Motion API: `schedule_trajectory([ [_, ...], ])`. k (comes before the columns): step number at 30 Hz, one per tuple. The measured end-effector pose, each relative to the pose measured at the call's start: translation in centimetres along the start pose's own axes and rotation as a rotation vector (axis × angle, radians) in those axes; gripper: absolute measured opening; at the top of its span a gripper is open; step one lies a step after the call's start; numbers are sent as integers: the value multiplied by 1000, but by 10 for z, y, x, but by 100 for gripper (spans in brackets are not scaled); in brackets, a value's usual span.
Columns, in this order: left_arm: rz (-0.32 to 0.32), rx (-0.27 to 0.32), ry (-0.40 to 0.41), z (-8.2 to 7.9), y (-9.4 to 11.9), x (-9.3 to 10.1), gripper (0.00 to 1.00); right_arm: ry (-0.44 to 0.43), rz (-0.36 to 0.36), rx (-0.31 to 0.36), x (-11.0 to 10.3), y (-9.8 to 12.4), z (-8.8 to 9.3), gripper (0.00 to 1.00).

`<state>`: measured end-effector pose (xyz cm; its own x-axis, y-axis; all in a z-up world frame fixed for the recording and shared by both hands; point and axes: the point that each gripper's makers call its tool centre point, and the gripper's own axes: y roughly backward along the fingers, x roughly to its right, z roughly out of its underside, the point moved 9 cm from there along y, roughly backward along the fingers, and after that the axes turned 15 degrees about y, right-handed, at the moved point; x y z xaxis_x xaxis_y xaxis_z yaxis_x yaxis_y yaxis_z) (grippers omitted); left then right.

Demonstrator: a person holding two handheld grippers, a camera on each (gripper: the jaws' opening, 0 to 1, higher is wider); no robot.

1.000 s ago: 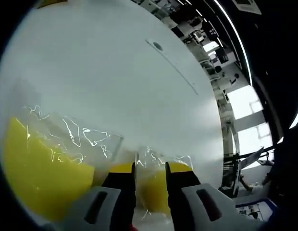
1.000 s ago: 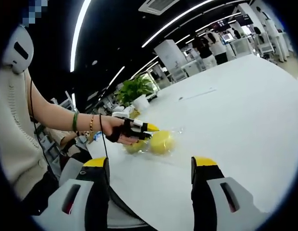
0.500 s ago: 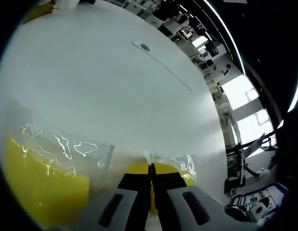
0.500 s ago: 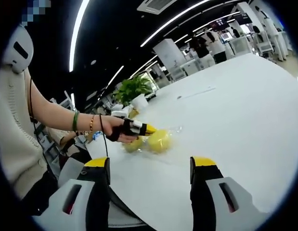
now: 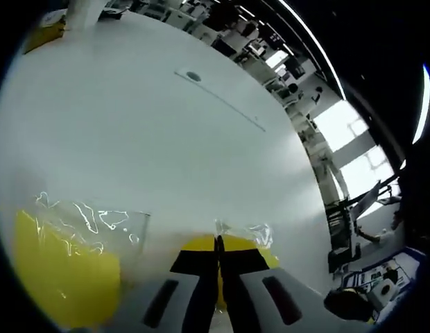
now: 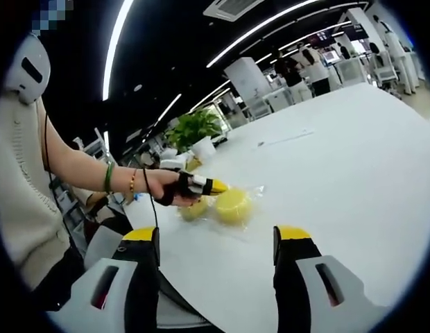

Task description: Compare the silicone blocks by pressing each to a similar depth, holding the contact briefly, and releasing to observe deformation and rebound differences across the visible hardness samples.

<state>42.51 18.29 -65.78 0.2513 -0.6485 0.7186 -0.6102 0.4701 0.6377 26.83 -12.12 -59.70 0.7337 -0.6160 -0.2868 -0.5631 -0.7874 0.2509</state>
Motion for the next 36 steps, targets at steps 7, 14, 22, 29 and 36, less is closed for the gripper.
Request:
schedule_trajectory([
  [7, 71, -1, -157, 2, 8, 23, 0, 40, -2, 14, -3, 2, -9, 63],
  [14, 108, -19, -317, 11, 17, 41, 0, 106, -11, 11, -10, 1, -20, 65],
  [22, 155, -18, -460, 17, 28, 52, 0, 164, -8, 8, -20, 5, -35, 64],
  [29, 218, -27, -597, 28, 41, 75, 0, 208, 1, 5, -31, 8, -47, 64],
  [36, 282, -67, -691, 44, 55, 90, 0, 263, 12, 0, -46, 9, -59, 64],
])
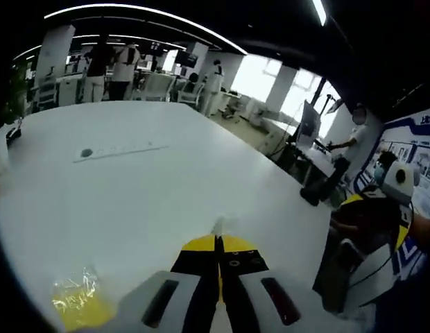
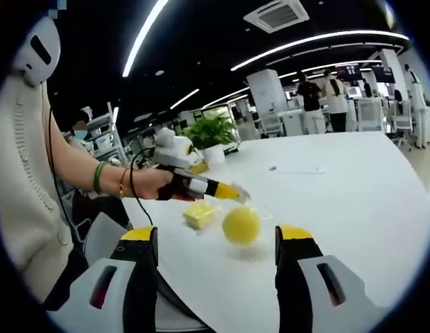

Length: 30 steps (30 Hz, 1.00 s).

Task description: Compare the silicone blocks by pressing each to a similar depth, holding the contact briefly, and releasing to observe deformation and rebound differences across the visible hardness samples.

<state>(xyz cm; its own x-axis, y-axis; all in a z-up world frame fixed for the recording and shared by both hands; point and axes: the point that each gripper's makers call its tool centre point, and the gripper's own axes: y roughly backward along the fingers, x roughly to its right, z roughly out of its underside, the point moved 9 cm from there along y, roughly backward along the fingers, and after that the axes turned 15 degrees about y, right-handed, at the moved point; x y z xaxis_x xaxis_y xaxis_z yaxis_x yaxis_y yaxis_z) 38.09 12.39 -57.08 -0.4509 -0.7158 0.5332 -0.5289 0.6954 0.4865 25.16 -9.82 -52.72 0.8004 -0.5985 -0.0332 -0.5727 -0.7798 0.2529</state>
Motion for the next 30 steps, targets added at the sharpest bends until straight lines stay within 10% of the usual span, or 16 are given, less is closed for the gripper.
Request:
schedule_trajectory([
  [17, 92, -1, -27, 7, 27, 25, 0, 66, 48, 17, -24, -2, -23, 63],
  [30, 116, 59, -91, -22, 72, 28, 0, 134, 49, 6, -24, -13, -40, 63],
])
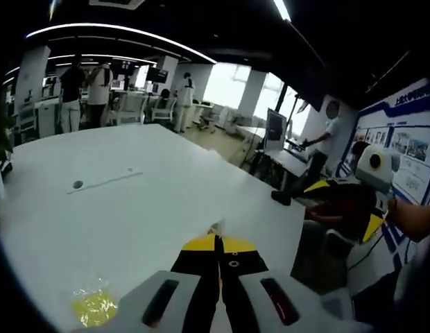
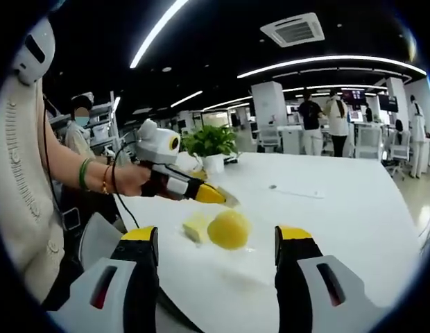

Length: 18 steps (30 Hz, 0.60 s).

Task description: Compare the silicone blocks by pressing each to a similar depth, holding the contact briefly, and releasing to observe deformation and rebound differences across the visible hardness samples.

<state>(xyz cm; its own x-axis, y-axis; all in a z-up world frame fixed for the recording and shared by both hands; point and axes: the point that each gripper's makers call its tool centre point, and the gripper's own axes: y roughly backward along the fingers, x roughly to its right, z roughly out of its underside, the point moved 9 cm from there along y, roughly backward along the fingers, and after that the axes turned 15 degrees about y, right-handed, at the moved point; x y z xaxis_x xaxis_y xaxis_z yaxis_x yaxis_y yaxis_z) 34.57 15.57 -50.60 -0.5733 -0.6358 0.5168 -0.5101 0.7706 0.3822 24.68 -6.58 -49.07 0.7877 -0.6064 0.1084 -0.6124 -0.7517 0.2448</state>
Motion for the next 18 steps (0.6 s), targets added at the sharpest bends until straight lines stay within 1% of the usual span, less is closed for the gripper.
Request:
schedule_trajectory([
  [5, 1, 28, -19, -17, 16, -2, 0, 39, -27, -18, 7, -11, -10, 65],
  [6, 9, 32, -12, -22, 20, -2, 0, 55, -37, -26, 9, -15, -13, 66],
  [7, 18, 57, 1, -26, 21, -2, 0, 65, -44, -29, 11, -17, -15, 66],
  [10, 8, 48, -3, -32, 25, -3, 0, 97, -61, -29, 21, -26, -24, 66],
  [12, -14, 31, -22, -30, 24, -8, 0, 102, -78, -25, 26, -36, -28, 66],
  [13, 14, -23, 35, -26, 23, -9, 0, 119, -87, -26, 27, -41, -31, 65],
  [14, -2, -16, 53, -25, 22, -12, 0, 122, -91, -19, 28, -44, -32, 65],
  [15, -22, 0, 28, -25, 20, -17, 0, 120, -102, -20, 28, -49, -33, 65],
  [16, -10, -42, 39, -19, 19, -17, 0, 123, -110, -24, 27, -52, -34, 65],
  [17, -37, -20, 25, -18, 19, -19, 0, 126, -114, -24, 27, -53, -34, 65],
  [18, 7, -48, 45, -13, 19, -16, 0, 141, -129, -29, 28, -57, -34, 65],
])
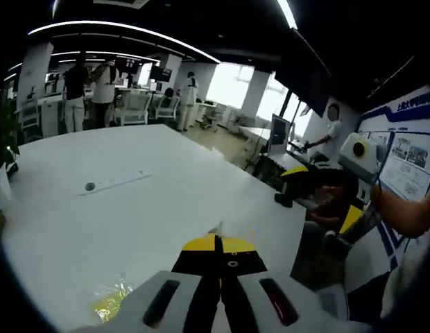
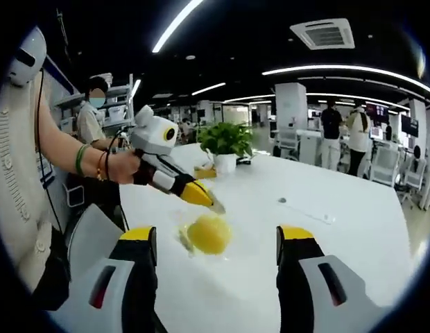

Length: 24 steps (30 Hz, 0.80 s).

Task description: Compare the silicone blocks by pressing each to a similar depth, holding the contact briefly, and releasing to observe deformation and rebound differences across the visible hardness samples.

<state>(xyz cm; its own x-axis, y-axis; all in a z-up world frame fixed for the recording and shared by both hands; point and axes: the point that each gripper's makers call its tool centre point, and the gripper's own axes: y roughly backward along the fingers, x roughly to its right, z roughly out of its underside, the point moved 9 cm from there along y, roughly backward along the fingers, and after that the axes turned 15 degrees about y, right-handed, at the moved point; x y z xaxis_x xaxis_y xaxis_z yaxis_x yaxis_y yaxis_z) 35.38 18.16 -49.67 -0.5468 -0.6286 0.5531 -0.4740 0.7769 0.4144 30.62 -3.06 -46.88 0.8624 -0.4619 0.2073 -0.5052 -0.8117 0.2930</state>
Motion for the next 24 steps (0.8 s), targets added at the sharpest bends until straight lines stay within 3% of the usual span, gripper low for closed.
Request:
schedule_trajectory([
  [1, -22, 25, -7, 0, 0, -2, 0, 8, -8, -7, 1, -3, 0, 65],
  [9, -1, 39, -41, -13, 11, 4, 0, 62, -76, -30, 19, -27, -9, 65],
  [24, 39, 127, -110, -68, 47, 24, 0, 200, -272, -65, 46, -79, -46, 66],
])
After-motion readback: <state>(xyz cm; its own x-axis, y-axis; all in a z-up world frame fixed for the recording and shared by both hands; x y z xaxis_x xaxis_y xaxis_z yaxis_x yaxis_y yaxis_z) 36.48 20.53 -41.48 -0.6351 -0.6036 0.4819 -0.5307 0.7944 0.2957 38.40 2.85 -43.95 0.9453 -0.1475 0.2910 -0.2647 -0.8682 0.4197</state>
